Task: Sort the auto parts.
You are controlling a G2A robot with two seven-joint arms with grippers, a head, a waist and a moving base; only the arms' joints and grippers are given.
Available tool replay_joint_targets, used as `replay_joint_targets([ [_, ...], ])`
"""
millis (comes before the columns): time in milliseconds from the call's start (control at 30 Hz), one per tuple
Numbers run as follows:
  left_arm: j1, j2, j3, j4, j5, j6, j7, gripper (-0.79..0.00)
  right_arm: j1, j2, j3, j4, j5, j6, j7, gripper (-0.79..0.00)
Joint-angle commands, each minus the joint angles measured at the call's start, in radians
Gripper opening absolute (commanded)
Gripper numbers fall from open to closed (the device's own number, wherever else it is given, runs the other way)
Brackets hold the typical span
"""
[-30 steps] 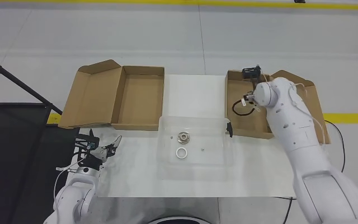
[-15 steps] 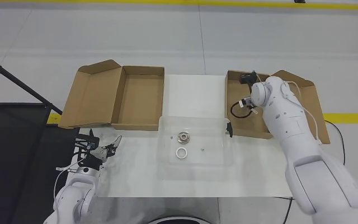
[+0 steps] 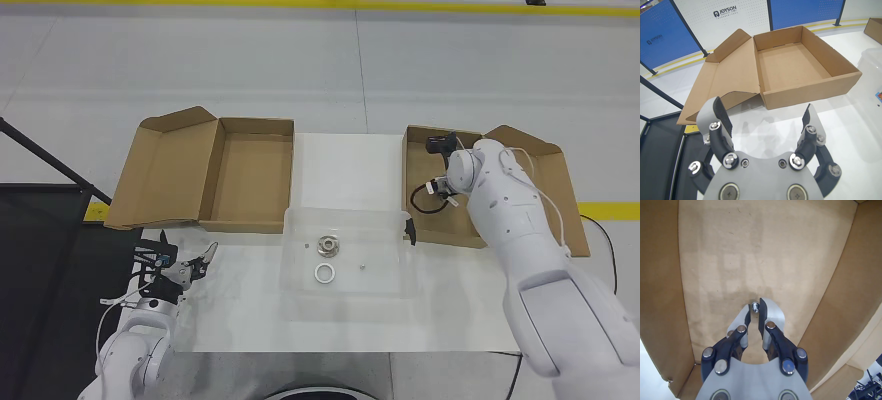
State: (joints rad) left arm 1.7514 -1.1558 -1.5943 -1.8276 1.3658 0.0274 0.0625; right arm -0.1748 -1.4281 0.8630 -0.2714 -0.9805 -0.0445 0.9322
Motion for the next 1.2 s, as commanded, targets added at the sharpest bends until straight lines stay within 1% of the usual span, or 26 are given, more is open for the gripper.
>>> replay_joint_targets([
  [0, 0.0, 0.0, 0.0, 0.0, 0.0, 0.0, 0.0, 0.0, 0.005, -0.002, 0.0, 0.006, 0.0, -0.004, -0.001, -0.477],
  [67, 0.0, 0.0, 0.0, 0.0, 0.0, 0.0, 0.0, 0.0, 0.011, -0.002, 0.004, 0.01, 0.006, -0.011, -0.011, -0.477],
  [200, 0.0, 0.0, 0.0, 0.0, 0.0, 0.0, 0.0, 0.0, 0.023, 0.002, 0.007, 0.005, 0.0, -0.008, -0.03, -0.449],
  [267, 0.0, 0.0, 0.0, 0.0, 0.0, 0.0, 0.0, 0.0, 0.028, 0.006, 0.011, -0.007, 0.0, -0.01, -0.04, -0.453],
  [367, 0.0, 0.0, 0.0, 0.0, 0.0, 0.0, 0.0, 0.0, 0.03, 0.013, 0.017, -0.033, -0.005, -0.011, -0.049, -0.422],
  [400, 0.0, 0.0, 0.0, 0.0, 0.0, 0.0, 0.0, 0.0, 0.029, 0.016, 0.021, -0.044, -0.005, -0.015, -0.048, -0.425],
  [533, 0.0, 0.0, 0.0, 0.0, 0.0, 0.0, 0.0, 0.0, 0.011, 0.034, 0.039, -0.113, 0.003, -0.049, -0.048, -0.419],
  [667, 0.0, 0.0, 0.0, 0.0, 0.0, 0.0, 0.0, 0.0, -0.034, 0.065, 0.075, -0.225, 0.009, -0.092, -0.049, -0.416],
  [733, 0.0, 0.0, 0.0, 0.0, 0.0, 0.0, 0.0, 0.0, -0.074, 0.088, 0.106, -0.316, 0.012, -0.111, -0.049, -0.419],
  [833, 0.0, 0.0, 0.0, 0.0, 0.0, 0.0, 0.0, 0.0, -0.158, 0.126, 0.161, -0.49, 0.003, -0.123, -0.025, -0.413],
  [867, 0.0, 0.0, 0.0, 0.0, 0.0, 0.0, 0.0, 0.0, -0.203, 0.141, 0.187, -0.577, 0.0, -0.123, -0.009, -0.409],
  [900, 0.0, 0.0, 0.0, 0.0, 0.0, 0.0, 0.0, 0.0, -0.274, 0.162, 0.227, -0.708, -0.006, -0.125, 0.018, -0.409],
  [933, 0.0, 0.0, 0.0, 0.0, 0.0, 0.0, 0.0, 0.0, -0.312, 0.172, 0.249, -0.779, -0.009, -0.128, 0.035, -0.406],
  [967, 0.0, 0.0, 0.0, 0.0, 0.0, 0.0, 0.0, 0.0, -0.394, 0.192, 0.295, -0.922, -0.01, -0.139, 0.07, -0.406],
  [1033, 0.0, 0.0, 0.0, 0.0, 0.0, 0.0, 0.0, 0.0, -0.511, 0.217, 0.365, -1.116, -0.002, -0.167, 0.119, -0.406],
  [1100, 0.0, 0.0, 0.0, 0.0, 0.0, 0.0, 0.0, 0.0, -0.613, 0.235, 0.419, -1.272, 0.02, -0.211, 0.157, -0.409],
  [1167, 0.0, 0.0, 0.0, 0.0, 0.0, 0.0, 0.0, 0.0, -0.693, 0.248, 0.455, -1.388, 0.048, -0.266, 0.183, -0.409],
])
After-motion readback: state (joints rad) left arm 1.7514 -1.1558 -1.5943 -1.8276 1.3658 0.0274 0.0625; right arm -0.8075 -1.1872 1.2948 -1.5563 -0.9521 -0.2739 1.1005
